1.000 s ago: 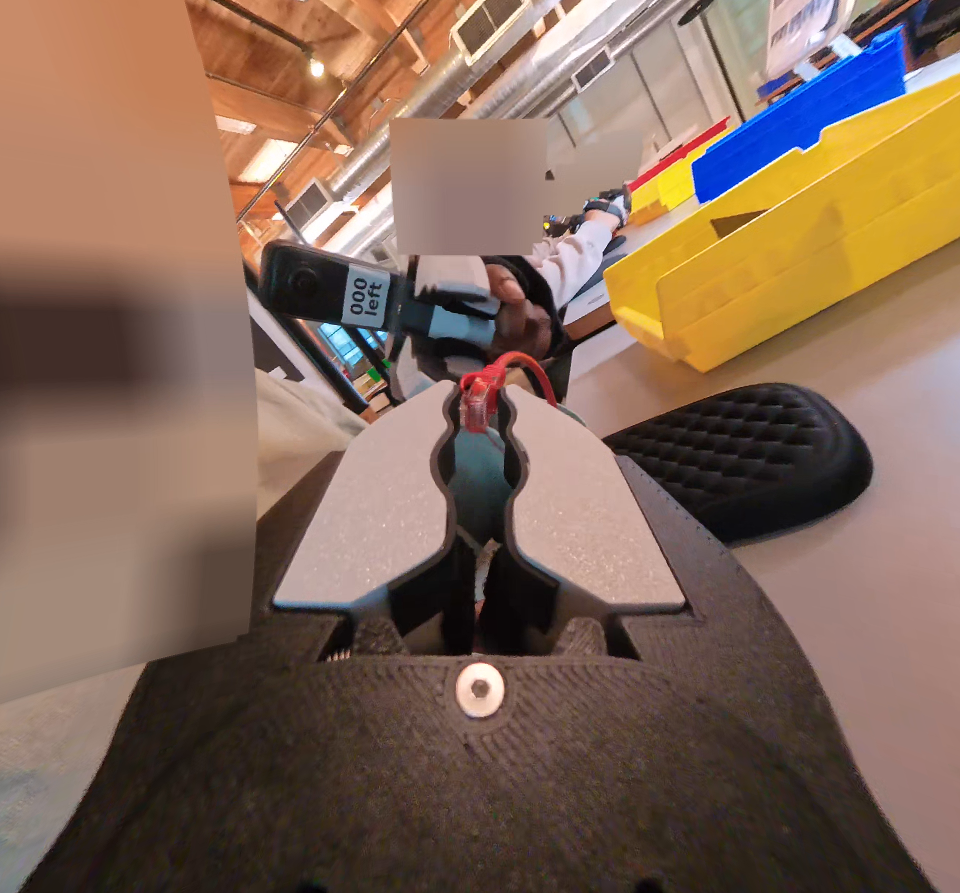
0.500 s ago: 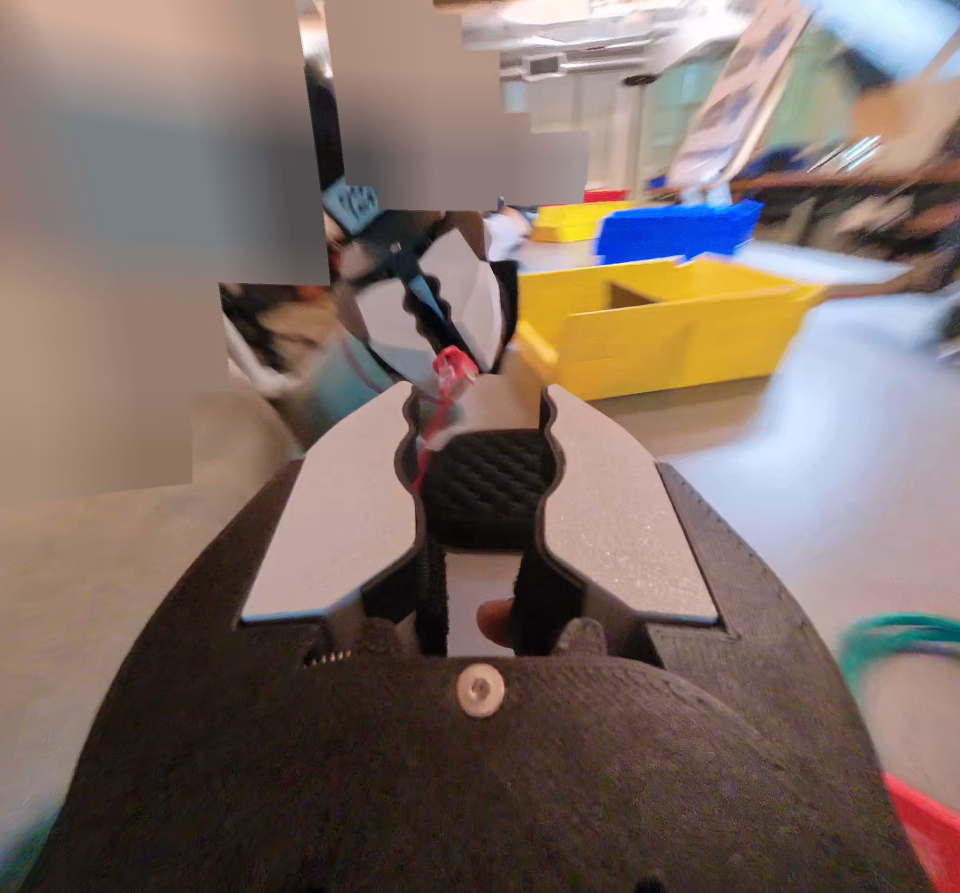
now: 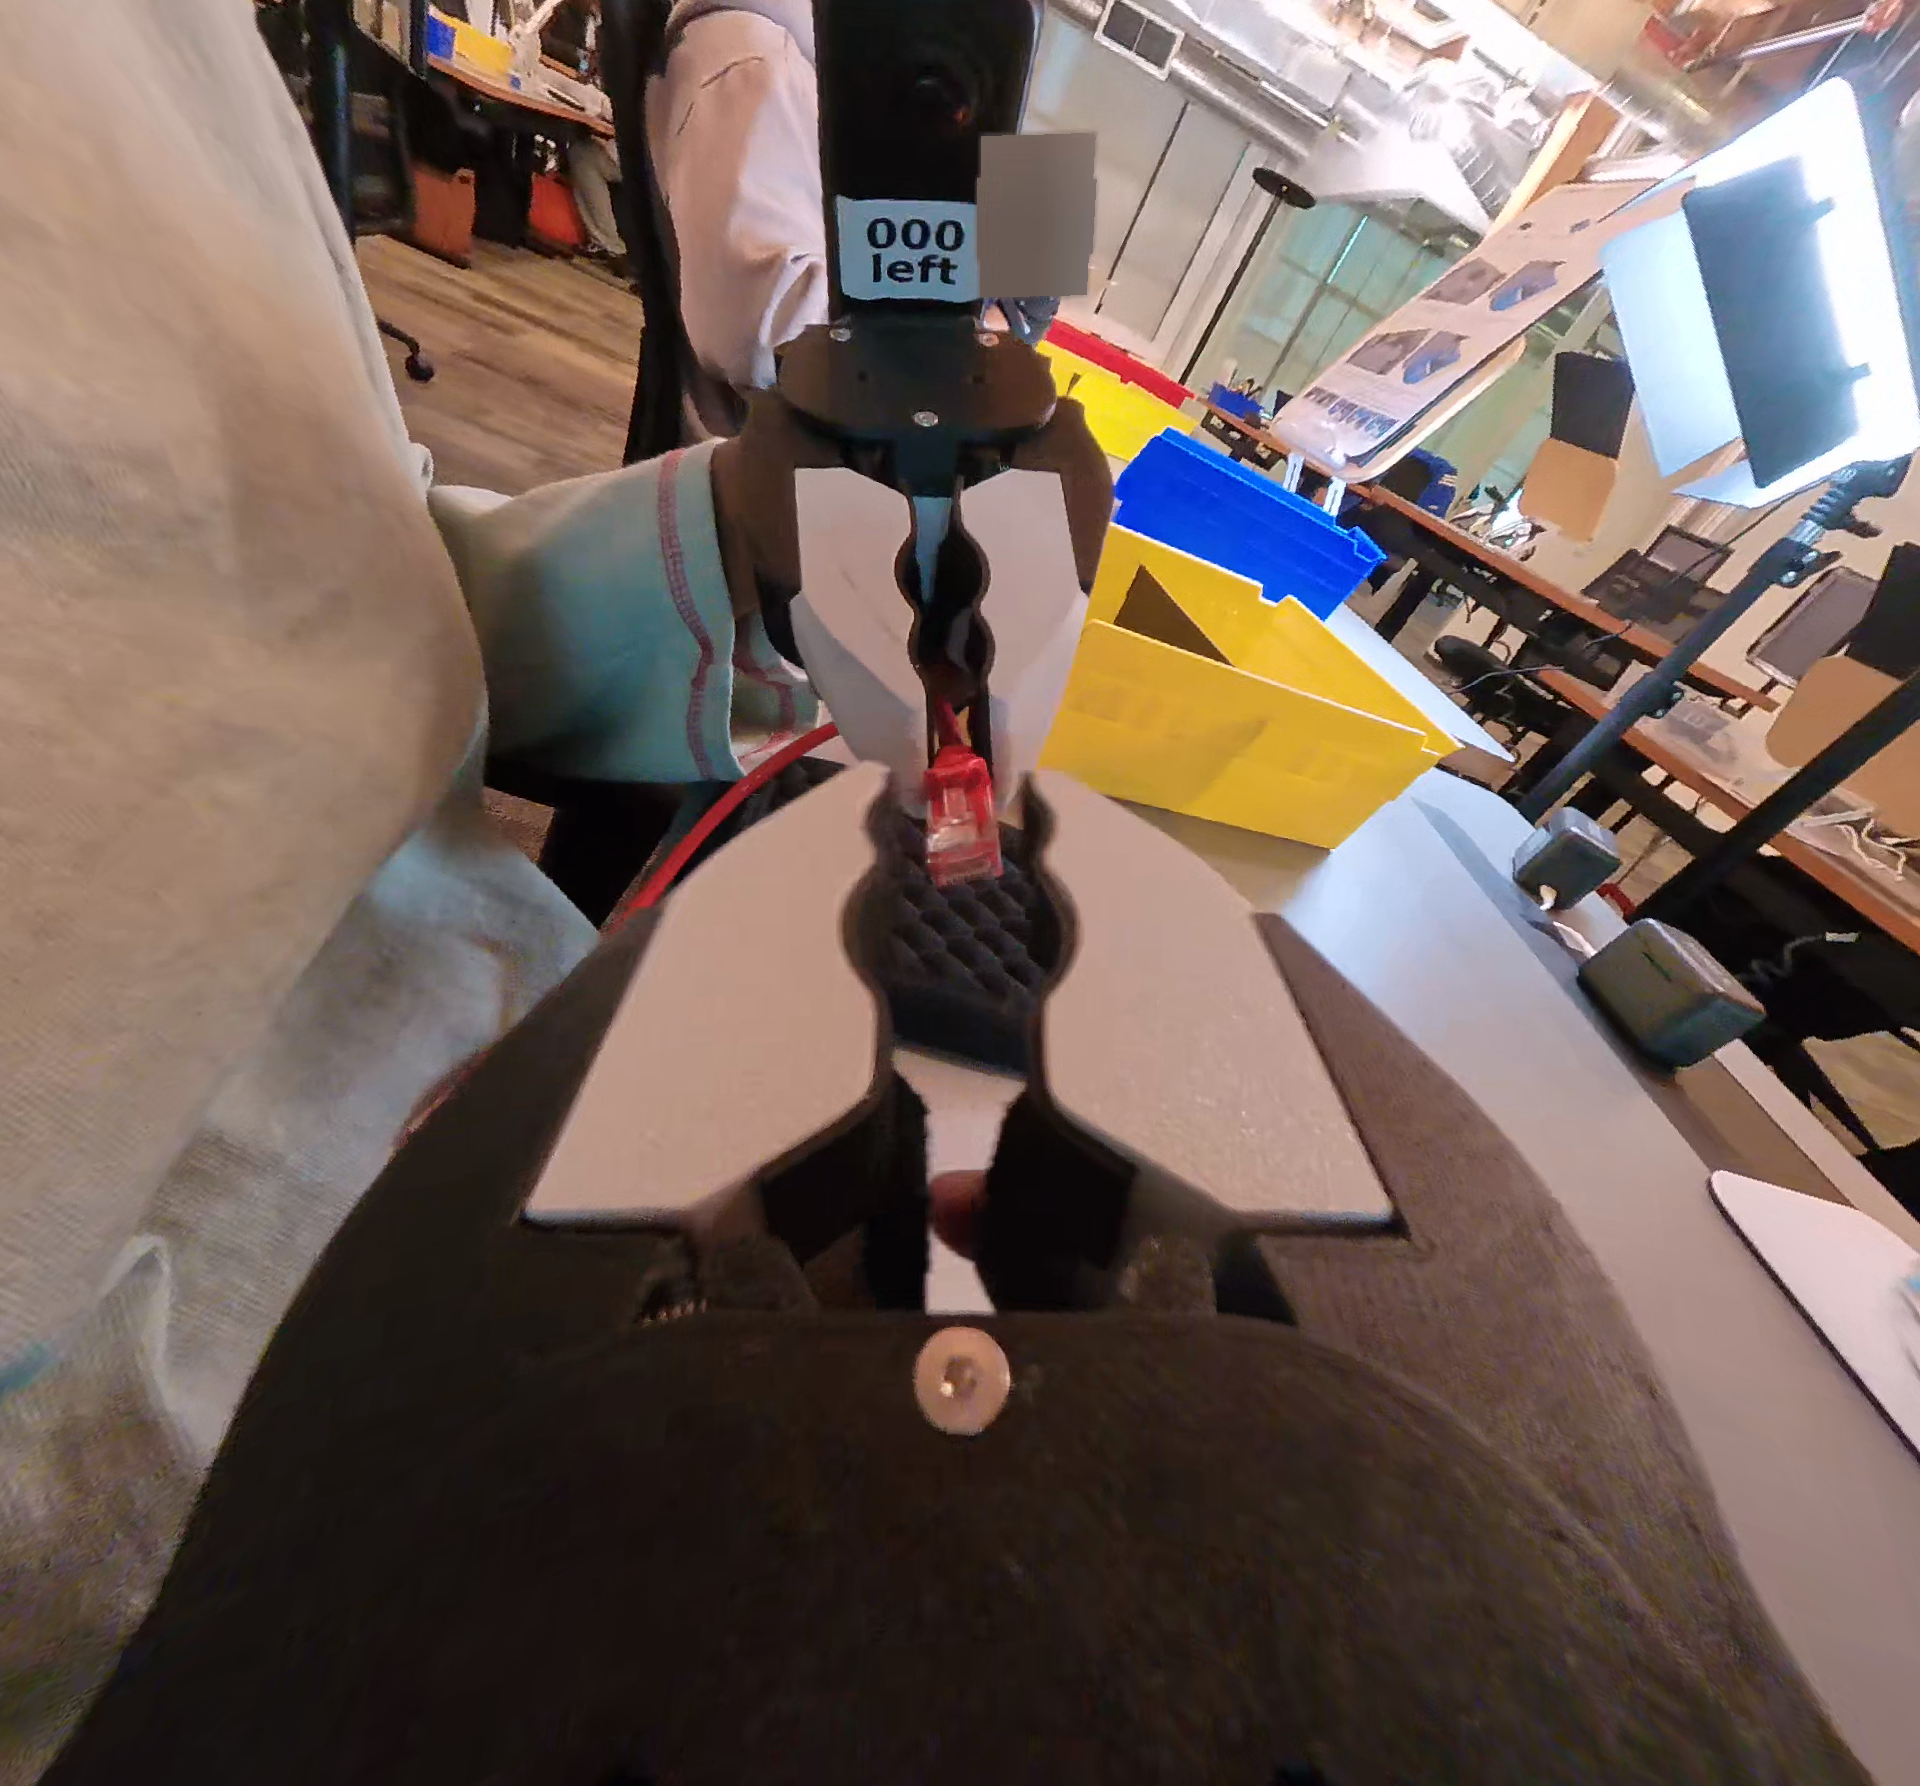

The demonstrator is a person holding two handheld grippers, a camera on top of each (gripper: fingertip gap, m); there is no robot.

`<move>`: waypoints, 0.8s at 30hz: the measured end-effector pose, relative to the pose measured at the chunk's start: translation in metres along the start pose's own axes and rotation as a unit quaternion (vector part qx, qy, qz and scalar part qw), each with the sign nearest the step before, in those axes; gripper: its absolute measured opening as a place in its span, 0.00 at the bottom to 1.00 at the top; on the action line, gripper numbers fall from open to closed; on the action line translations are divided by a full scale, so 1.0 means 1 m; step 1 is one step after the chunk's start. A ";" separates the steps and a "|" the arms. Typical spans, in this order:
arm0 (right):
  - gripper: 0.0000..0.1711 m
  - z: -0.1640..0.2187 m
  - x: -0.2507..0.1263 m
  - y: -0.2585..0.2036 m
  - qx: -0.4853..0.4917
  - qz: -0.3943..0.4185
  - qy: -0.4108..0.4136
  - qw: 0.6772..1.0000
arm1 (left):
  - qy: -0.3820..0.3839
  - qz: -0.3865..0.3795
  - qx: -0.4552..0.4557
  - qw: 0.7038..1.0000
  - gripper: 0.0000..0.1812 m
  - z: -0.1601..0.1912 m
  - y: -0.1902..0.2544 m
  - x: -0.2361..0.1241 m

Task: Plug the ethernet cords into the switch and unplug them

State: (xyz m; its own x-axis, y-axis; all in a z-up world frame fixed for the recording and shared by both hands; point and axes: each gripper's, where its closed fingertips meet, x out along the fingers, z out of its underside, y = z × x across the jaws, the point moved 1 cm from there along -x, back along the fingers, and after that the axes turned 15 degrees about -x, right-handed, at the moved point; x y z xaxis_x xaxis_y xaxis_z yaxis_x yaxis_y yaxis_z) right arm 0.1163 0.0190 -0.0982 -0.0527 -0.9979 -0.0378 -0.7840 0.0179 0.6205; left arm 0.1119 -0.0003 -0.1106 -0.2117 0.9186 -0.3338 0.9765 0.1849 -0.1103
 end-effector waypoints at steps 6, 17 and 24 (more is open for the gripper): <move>0.10 0.002 0.001 -0.003 -0.002 -0.011 -0.003 1.000 | 0.010 0.013 0.006 1.000 0.05 -0.001 0.003 -0.001; 0.08 -0.001 -0.007 -0.003 0.047 -0.026 0.062 0.997 | 0.051 0.030 0.032 0.998 0.05 -0.007 0.008 0.001; 0.19 0.017 -0.020 0.008 0.073 -0.005 0.002 0.997 | 0.004 -0.013 0.006 1.000 0.05 0.004 -0.007 0.004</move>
State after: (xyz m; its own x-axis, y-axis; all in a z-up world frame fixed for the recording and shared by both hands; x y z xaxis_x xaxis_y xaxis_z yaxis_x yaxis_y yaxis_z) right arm 0.1001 0.0399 -0.1061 -0.0420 -0.9983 -0.0397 -0.8661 0.0166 0.4996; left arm 0.1039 0.0003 -0.1143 -0.2360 0.9162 -0.3239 0.9703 0.2040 -0.1302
